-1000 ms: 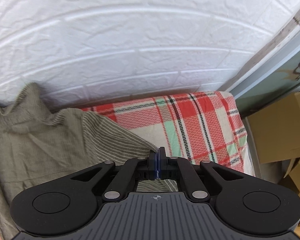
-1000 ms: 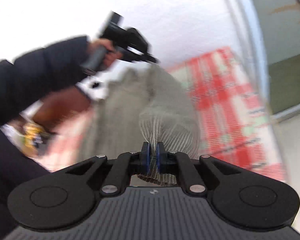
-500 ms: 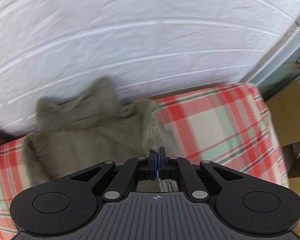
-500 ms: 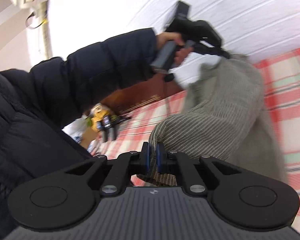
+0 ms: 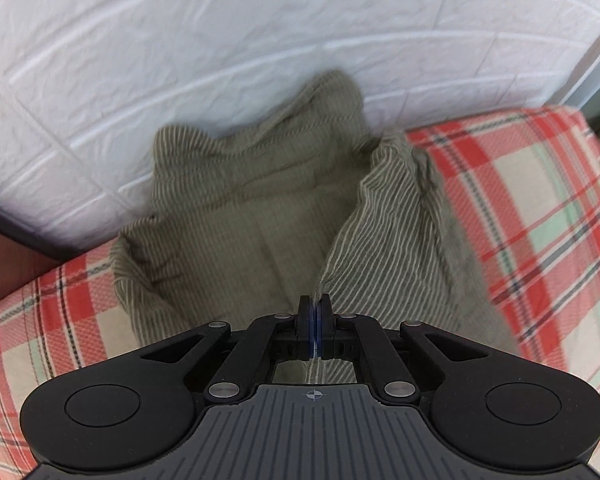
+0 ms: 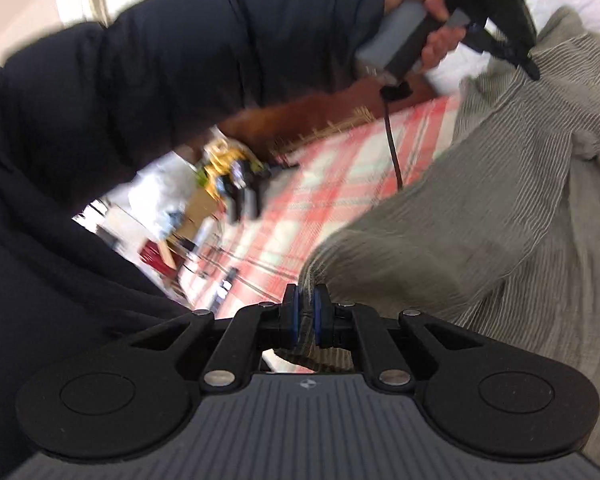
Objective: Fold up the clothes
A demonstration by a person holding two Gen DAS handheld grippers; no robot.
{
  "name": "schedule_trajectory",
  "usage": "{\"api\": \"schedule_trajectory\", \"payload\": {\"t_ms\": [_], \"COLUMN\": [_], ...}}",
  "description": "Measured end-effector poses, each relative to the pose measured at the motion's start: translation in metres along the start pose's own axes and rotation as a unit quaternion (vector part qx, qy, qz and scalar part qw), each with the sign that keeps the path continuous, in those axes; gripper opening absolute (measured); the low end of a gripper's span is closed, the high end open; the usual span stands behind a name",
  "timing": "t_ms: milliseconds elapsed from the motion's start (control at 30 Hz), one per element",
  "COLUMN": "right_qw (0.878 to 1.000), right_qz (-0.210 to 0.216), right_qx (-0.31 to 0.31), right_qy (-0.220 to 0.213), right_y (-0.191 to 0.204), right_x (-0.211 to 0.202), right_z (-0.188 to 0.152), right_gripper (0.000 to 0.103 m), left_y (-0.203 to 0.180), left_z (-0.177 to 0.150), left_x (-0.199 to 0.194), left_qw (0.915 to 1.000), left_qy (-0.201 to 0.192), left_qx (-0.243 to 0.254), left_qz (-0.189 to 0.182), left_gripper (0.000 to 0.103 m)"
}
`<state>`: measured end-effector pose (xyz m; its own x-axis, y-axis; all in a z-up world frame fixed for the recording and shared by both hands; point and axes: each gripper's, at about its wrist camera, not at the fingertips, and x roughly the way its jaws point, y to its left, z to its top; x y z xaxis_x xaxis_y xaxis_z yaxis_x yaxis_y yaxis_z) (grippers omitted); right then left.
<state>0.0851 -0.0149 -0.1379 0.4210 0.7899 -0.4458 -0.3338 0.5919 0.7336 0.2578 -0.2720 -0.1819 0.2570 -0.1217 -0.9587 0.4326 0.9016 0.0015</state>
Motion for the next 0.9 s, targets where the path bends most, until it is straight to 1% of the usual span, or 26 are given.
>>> {"api": "schedule_trajectory", "payload": {"t_ms": [200,233,267,300,333,367,433,500,633,700,733,767,833,900], "right_qw": [0.999,0.998,0.998,0.998,0.997,0.997,0.996,0.995,0.989,0.983,0.978,0.972,0.957,0.937], "right_qz": [-0.028,-0.035,-0.042,-0.048,-0.055,-0.061,-0.077,-0.099,-0.147,-0.180,-0.200,-0.222,-0.273,-0.332], "right_qx": [0.022,0.024,0.026,0.028,0.029,0.030,0.027,0.015,0.014,0.026,0.035,0.044,0.058,0.066], "right_qy": [0.036,0.039,0.042,0.043,0.043,0.043,0.040,0.030,-0.010,-0.038,-0.052,-0.064,-0.082,-0.088], "right_y": [-0.013,-0.014,-0.015,-0.016,-0.016,-0.015,-0.013,-0.010,-0.006,-0.005,-0.006,-0.006,-0.008,-0.009], "right_x": [0.034,0.038,0.041,0.046,0.047,0.048,0.044,0.032,-0.011,-0.041,-0.055,-0.068,-0.094,-0.112], "right_z": [-0.016,-0.019,-0.022,-0.023,-0.024,-0.026,-0.028,-0.030,-0.033,-0.038,-0.042,-0.047,-0.061,-0.078], "right_gripper": [0.009,0.011,0.011,0.013,0.019,0.024,0.048,0.054,0.054,0.054,0.054,0.054,0.054,0.054], "left_y": [0.010,0.010,0.011,0.012,0.013,0.015,0.020,0.028,0.055,0.065,0.068,0.068,0.067,0.060], "left_z": [-0.016,-0.018,-0.019,-0.021,-0.022,-0.023,-0.023,-0.023,-0.028,-0.036,-0.042,-0.048,-0.062,-0.081], "left_x": [0.027,0.030,0.033,0.034,0.035,0.035,0.033,0.028,0.004,-0.014,-0.021,-0.026,-0.036,-0.043], "left_qw": [0.9999,0.9999,0.9999,0.9999,1.0000,1.0000,0.9999,0.9996,0.9961,0.9929,0.9920,0.9923,0.9927,0.9937], "left_qy": [0.012,0.014,0.014,0.012,0.009,0.007,0.003,0.000,-0.015,-0.026,-0.028,-0.028,-0.028,-0.025], "left_qx": [0.002,0.001,0.001,-0.001,-0.003,-0.006,-0.015,-0.029,-0.075,-0.087,-0.087,-0.080,-0.067,-0.051], "left_qz": [0.002,0.002,0.001,0.000,-0.001,-0.001,0.002,-0.002,-0.043,-0.077,-0.088,-0.091,-0.096,-0.097], "left_gripper": [0.000,0.000,0.000,0.007,0.028,0.032,0.056,0.060,0.062,0.062,0.062,0.062,0.062,0.062]}}
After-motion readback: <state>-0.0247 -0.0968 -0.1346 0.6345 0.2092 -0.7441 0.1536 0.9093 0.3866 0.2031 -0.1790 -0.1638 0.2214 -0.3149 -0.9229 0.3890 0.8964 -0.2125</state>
